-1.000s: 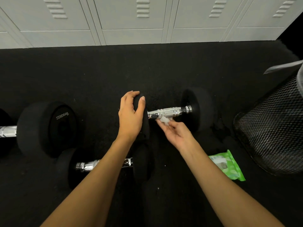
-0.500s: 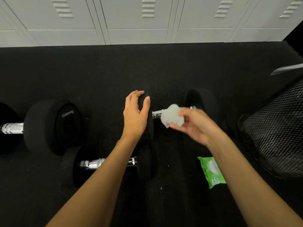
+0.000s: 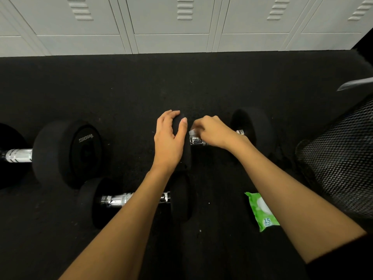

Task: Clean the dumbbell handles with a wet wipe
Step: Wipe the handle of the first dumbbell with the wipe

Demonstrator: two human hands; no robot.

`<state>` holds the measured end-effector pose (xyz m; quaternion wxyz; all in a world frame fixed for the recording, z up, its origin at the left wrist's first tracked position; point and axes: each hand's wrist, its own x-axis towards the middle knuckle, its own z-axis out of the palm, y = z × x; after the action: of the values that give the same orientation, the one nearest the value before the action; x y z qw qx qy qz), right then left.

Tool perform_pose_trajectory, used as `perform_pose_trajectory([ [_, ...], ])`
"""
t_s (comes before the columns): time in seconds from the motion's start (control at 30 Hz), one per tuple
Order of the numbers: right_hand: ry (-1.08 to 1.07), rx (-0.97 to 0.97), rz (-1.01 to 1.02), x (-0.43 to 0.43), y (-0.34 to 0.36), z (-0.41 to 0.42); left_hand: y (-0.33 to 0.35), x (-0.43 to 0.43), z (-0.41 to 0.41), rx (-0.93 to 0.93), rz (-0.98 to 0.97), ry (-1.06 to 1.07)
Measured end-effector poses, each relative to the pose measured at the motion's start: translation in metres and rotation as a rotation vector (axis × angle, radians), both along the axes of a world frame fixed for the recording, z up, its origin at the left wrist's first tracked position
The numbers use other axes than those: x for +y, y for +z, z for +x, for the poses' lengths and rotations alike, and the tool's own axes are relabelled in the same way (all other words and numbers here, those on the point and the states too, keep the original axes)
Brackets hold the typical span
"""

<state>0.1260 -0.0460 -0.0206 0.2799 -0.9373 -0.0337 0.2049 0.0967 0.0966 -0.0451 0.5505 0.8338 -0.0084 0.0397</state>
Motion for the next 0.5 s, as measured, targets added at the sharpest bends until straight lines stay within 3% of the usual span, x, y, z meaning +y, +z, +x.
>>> perform_pose_trajectory([
  [0.23, 0.091, -0.051, -0.026, -0.024, 0.011, -0.008, 0.001, -0.001, -0.001, -0.005, -0.012, -0.007],
  [0.5, 0.099, 0.052, -0.05, -0.002, 0.004, 0.006, -0.002, -0.001, 0.001, 0.005, -0.026, 0.002],
])
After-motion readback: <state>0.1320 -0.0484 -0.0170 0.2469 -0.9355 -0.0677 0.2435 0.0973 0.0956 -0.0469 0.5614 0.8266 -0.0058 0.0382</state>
